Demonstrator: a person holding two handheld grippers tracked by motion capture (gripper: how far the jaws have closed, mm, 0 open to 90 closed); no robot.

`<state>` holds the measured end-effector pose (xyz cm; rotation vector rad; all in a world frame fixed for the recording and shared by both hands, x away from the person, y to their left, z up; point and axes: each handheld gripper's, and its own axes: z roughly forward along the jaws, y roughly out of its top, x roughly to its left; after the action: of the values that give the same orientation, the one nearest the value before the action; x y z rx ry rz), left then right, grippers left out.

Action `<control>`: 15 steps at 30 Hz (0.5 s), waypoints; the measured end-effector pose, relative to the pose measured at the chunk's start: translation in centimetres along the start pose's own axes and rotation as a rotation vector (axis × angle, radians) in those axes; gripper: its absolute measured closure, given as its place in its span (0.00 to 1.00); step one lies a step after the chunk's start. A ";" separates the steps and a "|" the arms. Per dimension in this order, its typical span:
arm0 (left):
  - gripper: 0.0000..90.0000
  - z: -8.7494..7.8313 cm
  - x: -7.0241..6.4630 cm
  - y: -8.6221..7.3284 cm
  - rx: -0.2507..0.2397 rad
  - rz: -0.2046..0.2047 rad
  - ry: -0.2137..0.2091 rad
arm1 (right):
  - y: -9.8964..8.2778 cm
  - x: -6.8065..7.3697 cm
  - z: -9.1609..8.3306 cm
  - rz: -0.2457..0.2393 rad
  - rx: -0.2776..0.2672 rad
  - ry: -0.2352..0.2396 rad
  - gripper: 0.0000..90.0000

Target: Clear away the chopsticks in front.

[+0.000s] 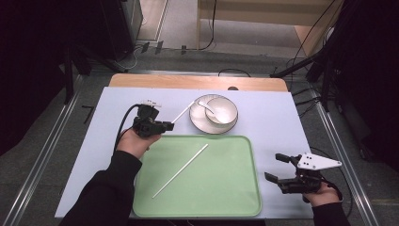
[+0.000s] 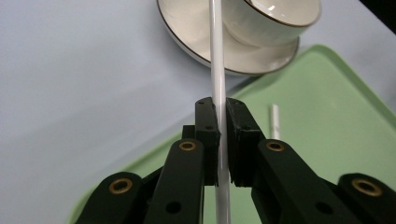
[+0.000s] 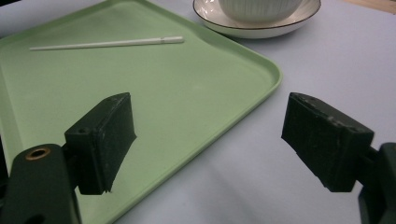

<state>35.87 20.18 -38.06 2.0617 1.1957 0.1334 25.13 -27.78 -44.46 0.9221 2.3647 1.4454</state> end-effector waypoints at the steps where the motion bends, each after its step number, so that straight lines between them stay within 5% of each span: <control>1: 0.94 -0.2 -0.1 -0.4 -0.001 0.002 -0.006 | 0.0 0.0 0.0 -0.001 0.001 0.000 0.20; 11: 0.94 -2.2 -1.3 -4.9 0.000 0.009 -0.046 | 0.0 0.1 0.1 -0.006 0.004 0.000 0.20; 15: 0.94 -2.3 -1.4 -6.3 0.003 0.004 -0.031 | 0.1 0.0 0.2 -0.006 0.002 -0.001 0.20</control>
<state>29.63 22.15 -40.07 2.0622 1.1735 0.1012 25.22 -27.63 -44.48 0.9148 2.3671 1.4405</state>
